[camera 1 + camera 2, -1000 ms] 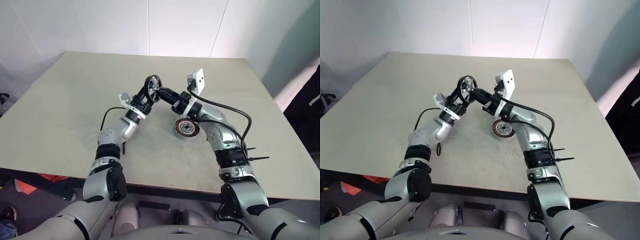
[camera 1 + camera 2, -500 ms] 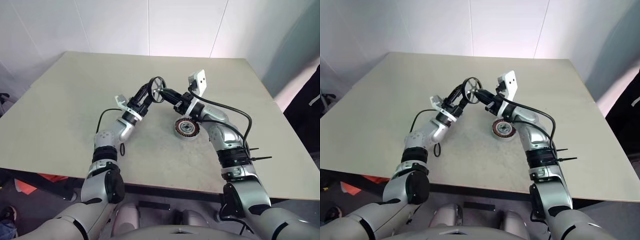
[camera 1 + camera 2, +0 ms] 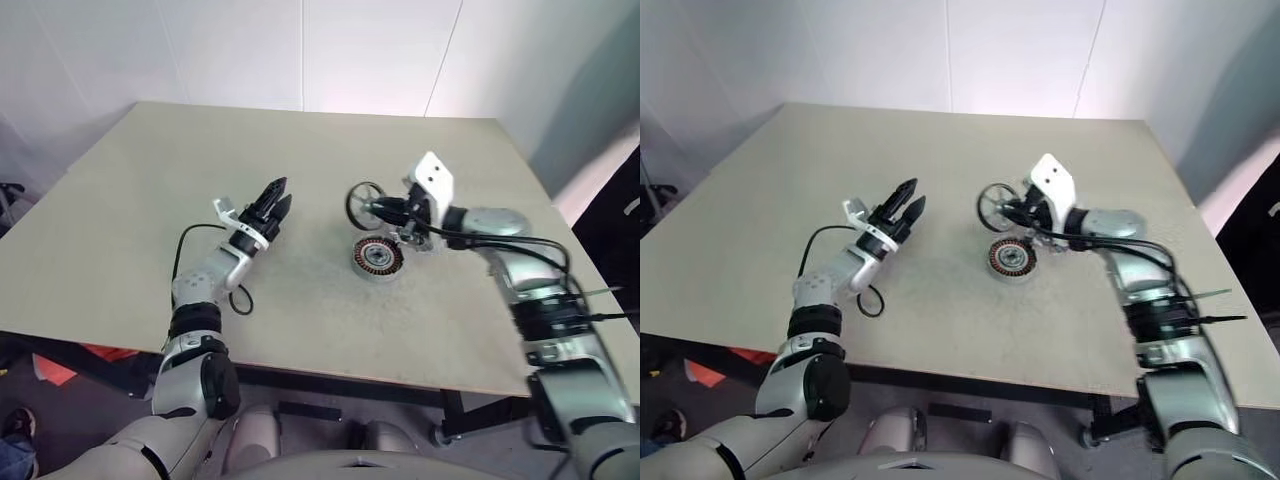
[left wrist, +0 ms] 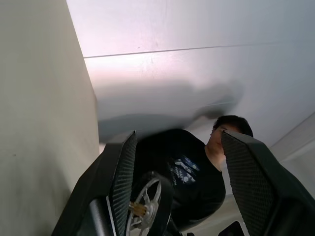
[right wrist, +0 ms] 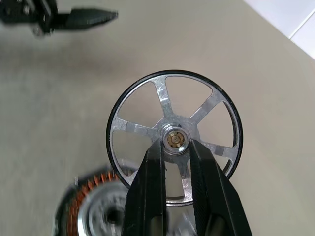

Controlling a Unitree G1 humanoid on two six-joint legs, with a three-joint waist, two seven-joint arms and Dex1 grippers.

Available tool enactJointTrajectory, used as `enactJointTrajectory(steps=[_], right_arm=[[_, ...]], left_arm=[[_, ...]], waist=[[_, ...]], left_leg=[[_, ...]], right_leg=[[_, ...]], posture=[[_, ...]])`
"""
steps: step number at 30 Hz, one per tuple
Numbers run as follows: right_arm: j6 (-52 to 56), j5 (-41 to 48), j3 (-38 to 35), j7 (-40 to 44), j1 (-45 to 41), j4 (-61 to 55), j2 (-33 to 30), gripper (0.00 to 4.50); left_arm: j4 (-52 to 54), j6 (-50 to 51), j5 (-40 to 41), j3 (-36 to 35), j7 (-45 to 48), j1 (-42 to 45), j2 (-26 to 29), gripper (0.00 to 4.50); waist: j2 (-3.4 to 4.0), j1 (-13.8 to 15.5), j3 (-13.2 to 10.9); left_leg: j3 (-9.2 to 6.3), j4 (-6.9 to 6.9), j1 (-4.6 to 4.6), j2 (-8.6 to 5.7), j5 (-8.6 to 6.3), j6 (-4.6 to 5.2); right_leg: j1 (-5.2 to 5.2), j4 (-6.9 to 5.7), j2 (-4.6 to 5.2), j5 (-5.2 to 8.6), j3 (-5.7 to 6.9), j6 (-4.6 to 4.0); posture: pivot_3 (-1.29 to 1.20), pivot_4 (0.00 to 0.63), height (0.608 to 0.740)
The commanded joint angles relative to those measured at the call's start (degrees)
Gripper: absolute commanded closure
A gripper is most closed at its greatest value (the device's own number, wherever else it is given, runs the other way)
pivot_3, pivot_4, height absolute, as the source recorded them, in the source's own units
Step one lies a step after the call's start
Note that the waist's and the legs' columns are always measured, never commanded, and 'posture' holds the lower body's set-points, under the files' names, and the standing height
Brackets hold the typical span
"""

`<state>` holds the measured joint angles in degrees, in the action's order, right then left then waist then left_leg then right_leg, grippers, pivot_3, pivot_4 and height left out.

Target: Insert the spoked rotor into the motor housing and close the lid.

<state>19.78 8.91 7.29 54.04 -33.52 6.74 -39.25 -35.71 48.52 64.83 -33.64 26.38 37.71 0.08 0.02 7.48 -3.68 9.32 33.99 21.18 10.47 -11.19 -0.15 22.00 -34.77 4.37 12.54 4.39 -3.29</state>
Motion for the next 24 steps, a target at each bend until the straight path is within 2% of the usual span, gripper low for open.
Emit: enactJointTrajectory(steps=[1,4,7,13,24], right_arm=[[-1.3,-1.6,0.9,7.1,-3.1,-4.8,-6.6,4.14],[-0.9,-2.5,3.5,12.3,-4.7,-4.3,-9.5,4.14],[-0.3,-2.3,5.2,15.0,-4.8,-4.1,-9.2,4.14],[1.8,-3.3,7.6,15.3,-5.6,-1.3,-5.8,4.14],[-3.5,-8.8,10.0,14.0,-8.6,10.6,-1.2,4.14]], left_arm=[[3.4,0.2,0.0,0.9,-0.1,-0.1,-0.2,1.61],[4.2,-0.1,-0.2,1.2,-0.8,-0.4,-0.5,1.61],[4.9,-0.3,-0.4,1.2,-1.7,-0.7,-1.0,1.61],[8.3,0.3,0.0,1.2,-3.7,-2.9,-1.9,1.61],[12.0,0.8,0.2,1.7,-5.8,-4.7,-2.3,1.61]], waist=[[0.0,-0.1,0.0],[0.0,-0.4,0.0],[0.0,-0.3,0.0],[0.0,-0.3,0.0],[0.0,-0.3,0.0]], left_leg=[[0.0,0.0,-0.02,0.01,-0.02,0.03],[0.0,0.03,-0.1,0.04,-0.07,0.12],[0.0,0.1,-0.11,0.09,-0.08,0.16],[0.01,0.23,0.02,0.09,-0.06,0.47],[0.02,0.26,0.01,0.09,-0.12,0.35]], right_leg=[[0.0,-0.02,0.0,0.0,0.0,0.0],[-0.01,-0.07,-0.02,0.0,0.0,0.0],[-0.04,-0.1,-0.03,0.0,0.02,-0.02],[-0.01,-0.11,-0.01,-0.02,0.03,-0.06],[-0.01,-0.14,0.0,-0.02,0.03,-0.07]], posture=[[0.0,0.0,0.74],[0.0,0.0,0.74],[0.0,0.0,0.74],[0.0,0.0,0.74],[0.0,0.0,0.74]])
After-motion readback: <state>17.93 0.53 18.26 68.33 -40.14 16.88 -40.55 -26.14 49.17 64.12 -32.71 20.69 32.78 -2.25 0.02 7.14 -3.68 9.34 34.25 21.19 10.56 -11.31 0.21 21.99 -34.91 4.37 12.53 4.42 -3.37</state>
